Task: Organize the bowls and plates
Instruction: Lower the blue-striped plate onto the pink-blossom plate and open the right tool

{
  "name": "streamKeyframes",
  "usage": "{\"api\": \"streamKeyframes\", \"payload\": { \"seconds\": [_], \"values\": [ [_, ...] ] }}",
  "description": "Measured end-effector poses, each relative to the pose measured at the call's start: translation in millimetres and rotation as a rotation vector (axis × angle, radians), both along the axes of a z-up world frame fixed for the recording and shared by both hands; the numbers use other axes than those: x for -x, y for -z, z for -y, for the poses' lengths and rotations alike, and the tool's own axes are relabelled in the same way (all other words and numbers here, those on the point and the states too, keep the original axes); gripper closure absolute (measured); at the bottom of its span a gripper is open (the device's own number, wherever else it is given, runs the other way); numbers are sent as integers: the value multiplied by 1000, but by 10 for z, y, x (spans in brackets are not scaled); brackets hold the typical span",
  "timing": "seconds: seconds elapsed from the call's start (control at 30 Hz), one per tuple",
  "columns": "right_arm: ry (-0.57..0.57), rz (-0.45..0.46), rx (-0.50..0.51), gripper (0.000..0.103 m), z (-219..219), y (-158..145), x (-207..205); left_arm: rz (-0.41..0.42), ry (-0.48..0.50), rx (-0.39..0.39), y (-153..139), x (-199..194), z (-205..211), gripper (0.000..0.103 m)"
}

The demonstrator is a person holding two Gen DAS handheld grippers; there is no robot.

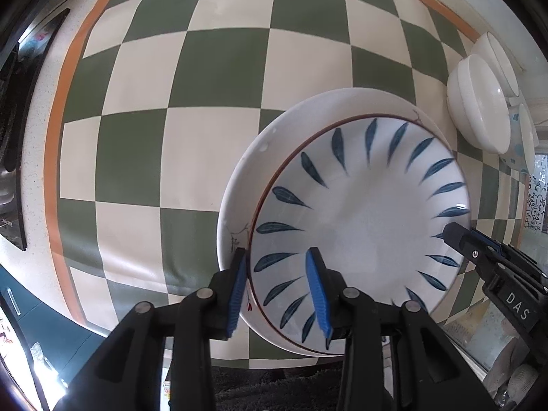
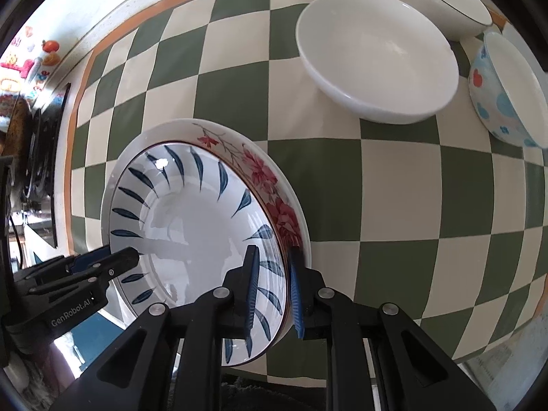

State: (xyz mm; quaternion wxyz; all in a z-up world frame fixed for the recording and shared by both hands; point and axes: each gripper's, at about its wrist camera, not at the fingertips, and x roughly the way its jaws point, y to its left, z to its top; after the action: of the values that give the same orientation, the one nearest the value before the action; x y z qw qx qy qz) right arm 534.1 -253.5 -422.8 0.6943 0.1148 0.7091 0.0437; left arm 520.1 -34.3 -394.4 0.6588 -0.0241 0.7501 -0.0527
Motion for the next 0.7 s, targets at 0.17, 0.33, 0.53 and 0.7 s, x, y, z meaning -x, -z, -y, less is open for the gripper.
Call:
{"api": "streamKeyframes", "payload": {
  "seconds": [0.17, 0.33, 0.53, 0.7],
  "values": [
    [42, 33, -10, 82, 109, -89, 69, 71, 11, -24, -168, 121, 77, 58],
    [27, 72, 39, 45, 165, -228, 189, 177, 24, -47, -449, 238, 113, 15],
    [11, 120, 71, 25, 141, -463, 491, 267, 51, -33, -793, 533, 98, 8],
    [22, 212, 78, 19, 53, -924, 883, 352, 43, -12, -1167, 800, -8, 7]
  ]
}}
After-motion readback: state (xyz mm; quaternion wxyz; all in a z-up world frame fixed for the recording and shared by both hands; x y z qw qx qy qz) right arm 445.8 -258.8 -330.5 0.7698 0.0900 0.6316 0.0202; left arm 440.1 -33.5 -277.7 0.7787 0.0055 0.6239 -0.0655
